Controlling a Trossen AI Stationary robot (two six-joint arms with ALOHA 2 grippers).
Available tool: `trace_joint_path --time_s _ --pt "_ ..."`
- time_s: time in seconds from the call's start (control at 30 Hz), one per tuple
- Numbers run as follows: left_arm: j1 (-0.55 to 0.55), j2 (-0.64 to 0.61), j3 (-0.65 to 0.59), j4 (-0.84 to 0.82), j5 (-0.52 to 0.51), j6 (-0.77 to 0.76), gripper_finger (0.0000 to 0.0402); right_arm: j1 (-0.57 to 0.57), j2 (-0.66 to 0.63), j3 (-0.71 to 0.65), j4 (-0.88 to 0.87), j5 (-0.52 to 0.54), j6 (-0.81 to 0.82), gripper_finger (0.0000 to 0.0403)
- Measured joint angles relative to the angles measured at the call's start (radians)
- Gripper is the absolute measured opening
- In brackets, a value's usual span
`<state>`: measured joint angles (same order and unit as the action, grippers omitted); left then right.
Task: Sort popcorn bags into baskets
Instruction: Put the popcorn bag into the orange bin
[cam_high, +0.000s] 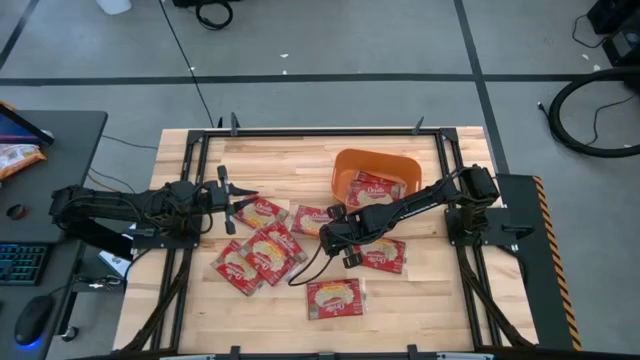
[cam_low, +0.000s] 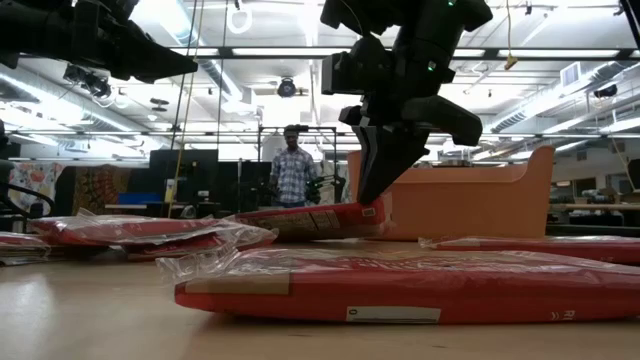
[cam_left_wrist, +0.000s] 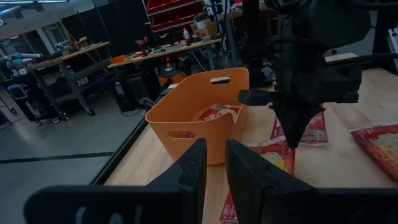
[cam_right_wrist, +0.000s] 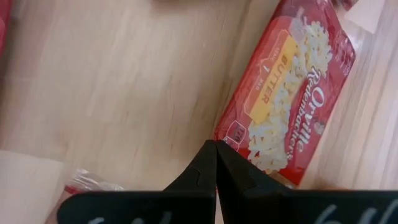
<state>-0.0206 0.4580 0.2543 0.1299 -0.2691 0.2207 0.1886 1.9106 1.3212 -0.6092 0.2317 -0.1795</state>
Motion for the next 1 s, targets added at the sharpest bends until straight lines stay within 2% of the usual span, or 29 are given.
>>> trace_joint_path --time_s 0.3,0.4,0.7,1.0 --pt "0.000 0.000 0.000 0.000 0.000 0.000 0.0064 0.000 0.001 0.000 -0.003 0.010 0.039 0.0014" --pt "0.000 0.000 0.000 0.000 0.000 0.000 0.0064 0.000 0.001 0.000 0.034 0.007 0.030 0.0005" --pt "0.000 0.000 0.000 0.000 0.000 0.000 0.0064 0.001 0.001 0.000 0.160 0.012 0.008 0.0010" --pt "0.000 0.000 0.000 0.000 0.000 0.000 0.0064 0.000 0.001 0.000 0.453 0.037 0.007 0.0014"
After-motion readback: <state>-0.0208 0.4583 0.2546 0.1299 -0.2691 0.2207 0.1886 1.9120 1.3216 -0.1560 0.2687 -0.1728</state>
